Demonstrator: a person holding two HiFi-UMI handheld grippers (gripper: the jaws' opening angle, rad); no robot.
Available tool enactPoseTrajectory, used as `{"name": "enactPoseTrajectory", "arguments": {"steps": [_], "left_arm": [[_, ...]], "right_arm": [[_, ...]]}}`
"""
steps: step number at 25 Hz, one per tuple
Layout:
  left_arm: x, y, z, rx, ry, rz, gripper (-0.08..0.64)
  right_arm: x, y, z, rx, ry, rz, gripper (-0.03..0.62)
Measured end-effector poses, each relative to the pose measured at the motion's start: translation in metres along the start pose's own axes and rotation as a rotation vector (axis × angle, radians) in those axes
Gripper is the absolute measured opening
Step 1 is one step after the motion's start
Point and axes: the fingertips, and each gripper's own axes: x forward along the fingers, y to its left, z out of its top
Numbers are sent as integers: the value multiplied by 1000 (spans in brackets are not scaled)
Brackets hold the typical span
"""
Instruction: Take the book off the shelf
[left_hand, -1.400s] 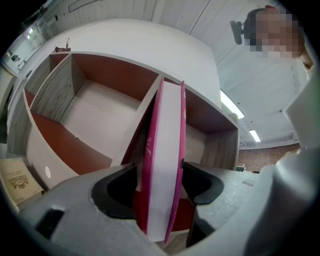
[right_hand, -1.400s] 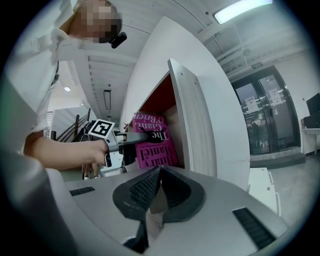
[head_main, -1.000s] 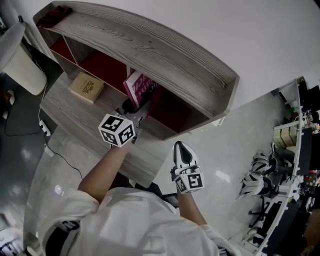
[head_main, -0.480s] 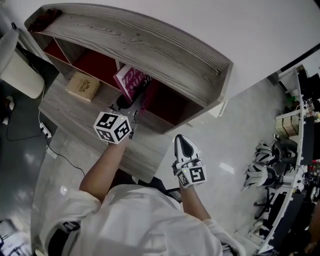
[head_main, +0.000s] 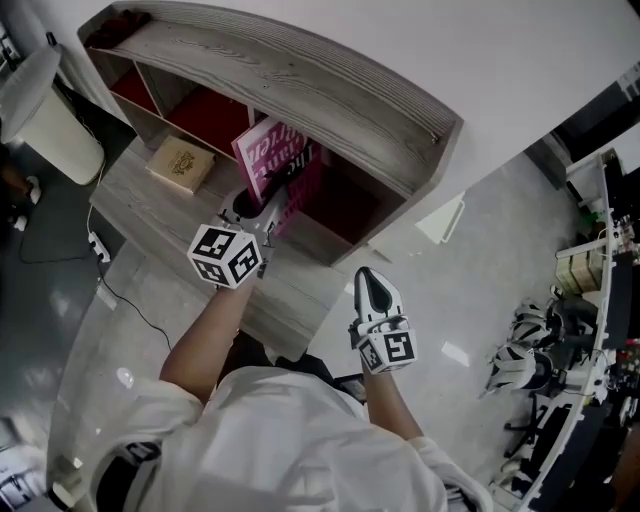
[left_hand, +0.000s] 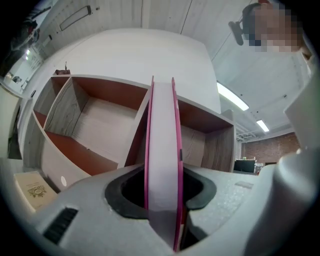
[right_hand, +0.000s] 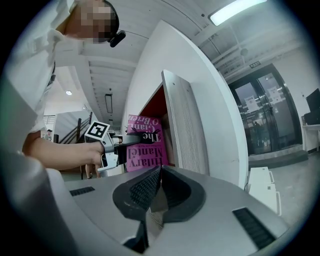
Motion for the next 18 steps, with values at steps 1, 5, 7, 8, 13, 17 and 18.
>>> {"name": "enactPoseTrajectory", "arguments": {"steps": [1, 5, 7, 8, 13, 17, 18], "left_arm": [[-5, -1, 1, 4, -5, 8, 150], [-27, -6, 4, 10, -31, 46, 150], [-39, -9, 6, 14, -41, 63, 150], [-45, -10, 6, 15, -45, 70, 149], [-77, -19, 9, 28, -62, 113, 149], [-110, -27, 16, 54, -78, 157, 149], [-118, -28, 17, 67, -80, 168, 149]], "right_arm": [[-1, 1, 0, -2, 0, 10, 18], [-9, 3, 1, -2, -9, 46, 18], [-12, 5, 3, -6, -13, 67, 18], [-14, 7, 4, -9, -14, 79, 18], [-23, 10, 4, -6, -24, 117, 18], [-30, 15, 5, -1, -29, 143, 18], [-31, 17, 6, 1, -30, 147, 18]]}}
